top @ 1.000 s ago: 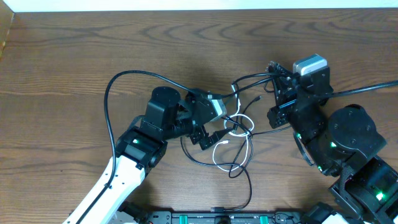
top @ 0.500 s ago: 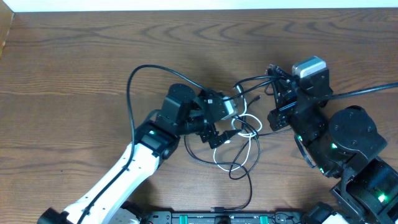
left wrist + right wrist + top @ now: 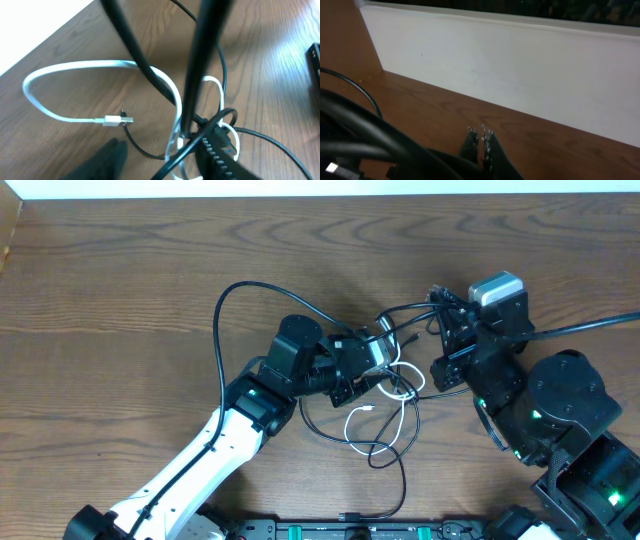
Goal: Untangle cables
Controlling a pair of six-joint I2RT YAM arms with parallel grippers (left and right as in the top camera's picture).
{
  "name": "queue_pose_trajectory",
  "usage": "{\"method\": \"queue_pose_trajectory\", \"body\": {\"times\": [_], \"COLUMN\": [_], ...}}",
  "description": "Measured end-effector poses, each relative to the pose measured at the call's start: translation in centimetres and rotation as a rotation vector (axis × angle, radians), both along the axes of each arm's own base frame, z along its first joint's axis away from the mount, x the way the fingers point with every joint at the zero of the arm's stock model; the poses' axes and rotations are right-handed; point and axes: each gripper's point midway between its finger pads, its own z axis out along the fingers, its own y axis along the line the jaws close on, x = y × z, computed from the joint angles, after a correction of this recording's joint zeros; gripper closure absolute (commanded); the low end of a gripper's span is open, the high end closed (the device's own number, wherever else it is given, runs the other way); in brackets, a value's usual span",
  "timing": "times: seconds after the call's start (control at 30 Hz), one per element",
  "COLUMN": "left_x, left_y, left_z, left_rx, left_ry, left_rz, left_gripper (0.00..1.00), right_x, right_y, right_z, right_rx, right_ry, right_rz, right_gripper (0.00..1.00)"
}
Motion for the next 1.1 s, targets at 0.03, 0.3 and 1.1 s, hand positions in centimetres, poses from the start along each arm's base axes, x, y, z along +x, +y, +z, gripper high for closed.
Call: {"method": "queue_pose_trajectory", "body": {"times": [0.03, 0.3, 1.1], "left_x": [0.0, 0.0, 1.9], "left_y": [0.0, -0.1, 0.5], "left_z": [0.0, -0.2, -3.6], "left_rx": [0.000, 0.004, 0.109], "left_ry": [-0.002, 0.000, 0.024], "left_rz": [-0.001, -0.004, 0.101], "left_gripper": [0.60, 0.53, 0.93], "right_x": [0.0, -0.3, -0.1], "right_y": [0.0, -0.2, -2.5], "right_z": [0.0, 0.3, -0.9], "right_rx": [0.000, 0.006, -0.044], "right_ry": [0.000, -0.007, 0.024], "right_rz": [0.000, 0.000, -0.111], "right_gripper": [0.99, 0.99, 0.99]}}
